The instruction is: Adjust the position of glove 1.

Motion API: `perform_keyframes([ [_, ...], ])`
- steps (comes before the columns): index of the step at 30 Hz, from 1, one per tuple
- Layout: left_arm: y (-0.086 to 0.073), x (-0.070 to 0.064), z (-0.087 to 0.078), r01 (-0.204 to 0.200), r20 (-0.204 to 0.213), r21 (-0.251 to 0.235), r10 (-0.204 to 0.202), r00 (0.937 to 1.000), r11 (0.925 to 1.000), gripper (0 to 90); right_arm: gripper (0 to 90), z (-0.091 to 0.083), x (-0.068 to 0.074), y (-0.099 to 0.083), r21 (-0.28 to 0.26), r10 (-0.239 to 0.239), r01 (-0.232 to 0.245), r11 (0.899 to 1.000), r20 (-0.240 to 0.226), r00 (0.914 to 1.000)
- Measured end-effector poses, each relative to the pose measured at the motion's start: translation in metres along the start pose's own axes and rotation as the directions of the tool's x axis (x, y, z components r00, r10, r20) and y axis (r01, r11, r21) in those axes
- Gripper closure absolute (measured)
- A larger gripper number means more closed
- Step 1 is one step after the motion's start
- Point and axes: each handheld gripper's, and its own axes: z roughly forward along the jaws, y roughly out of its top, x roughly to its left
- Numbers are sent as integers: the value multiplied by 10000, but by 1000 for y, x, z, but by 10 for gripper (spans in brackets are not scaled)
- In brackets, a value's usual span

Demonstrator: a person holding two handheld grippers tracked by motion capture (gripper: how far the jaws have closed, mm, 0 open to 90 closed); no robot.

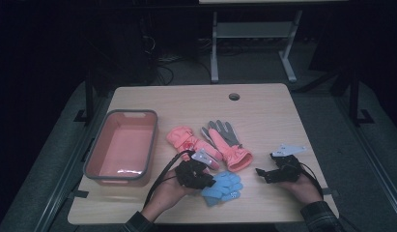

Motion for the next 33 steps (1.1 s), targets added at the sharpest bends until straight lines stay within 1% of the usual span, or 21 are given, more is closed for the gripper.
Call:
perform_keyframes([
  [1, -3, 4, -6, -253, -165, -59, 252, 9995, 9997, 734, 125, 0, 0, 0, -5, -1, 1, 10000, 0, 10000],
  [4, -9, 9, -12, -412, -197, -58, 411, 9990, 9991, 734, 124, 0, 0, 0, -4, -3, 3, 10000, 0, 10000],
  [5, -12, 10, -13, -327, -168, -142, 325, 9993, 9994, 721, 124, 0, 0, 0, -4, 1, -1, 10000, 1, 10000],
  [6, -18, 14, -14, -486, -171, -57, 485, 9987, 9988, 717, 124, 0, 0, 0, -3, 1, -1, 10000, -2, 10000],
  [7, -18, 14, -14, -486, -171, -57, 485, 9987, 9988, 711, 124, 0, 0, 0, -3, 1, -1, 10000, -2, 10000],
  [8, -21, 15, -14, -663, -233, 26, 664, 9975, 9978, 711, 124, 0, 0, 0, -2, -2, 2, 10000, -1, 10000],
  [9, -27, 17, -10, -703, -195, 27, 703, 9973, 9975, 685, 124, 0, 0, 0, -5, -7, 7, 10000, -2, 10000],
  [10, -29, 19, -9, -882, -178, 126, 885, 9959, 9960, 675, 124, 0, 0, 0, -6, -11, 11, 10000, -3, 10000],
  [12, -31, 22, -6, -923, -71, 105, 923, 9957, 9957, 664, 124, 0, 0, 0, -6, -9, 9, 10000, -3, 10000],
  [14, -32, 22, -2, -809, -66, 35, 809, 9967, 9967, 658, 124, 0, 0, 0, -7, -10, 10, 10000, -4, 10000],
  [15, -33, 24, 1, -921, -4, 225, 921, 9957, 9955, 658, 124, 0, 0, 0, 6, 17, -17, 10000, -12, 10000],
  [17, -35, 23, 6, -805, 88, 123, 804, 9967, 9967, 661, 124, 0, 0, 0, -2, -1, 1, 10000, -10, 10000],
  [18, -36, 24, 8, -790, 133, 72, 789, 9968, 9969, 669, 124, 0, 0, 0, -5, -3, 3, 10000, -11, 10000],
  [19, -37, 24, 10, -809, 162, 65, 808, 9966, 9967, 742, 125, 0, 0, 0, -13, -8, 8, 10000, -9, 10000],
  [21, -38, 25, 12, -920, 163, 188, 917, 9957, 9956, 825, 125, 0, 0, 0, -15, -14, 14, 10000, -8, 10000],
  [22, -39, 24, 14, -894, 238, 237, 888, 9958, 9957, 825, 125, 0, 0, 0, -14, -19, 19, 10000, -7, 10000],
  [23, -38, 24, 14, -785, 275, 388, 775, 9966, 9962, 890, 125, 0, 0, 0, -13, -7, 7, 10000, -5, 10000],
  [25, -37, 24, 14, -796, 262, 498, 784, 9966, 9956, 896, 125, 0, 0, 0, -10, -7, 7, 10000, -7, 10000],
  [29, -35, 23, 8, -388, 210, 465, 378, 9991, 9982, 899, 125, 0, 0, 0, -11, -14, 14, 10000, -8, 10000],
  [30, -35, 24, 5, -190, 223, 418, 180, 9996, 9989, 899, 125, 0, 0, 0, -10, -15, 15, 10000, -8, 10000],
  [33, -33, 22, -4, 157, 158, 118, -159, 9997, 9998, 899, 125, 0, 0, 0, -9, -5, 5, 10000, -1, 10000],
])
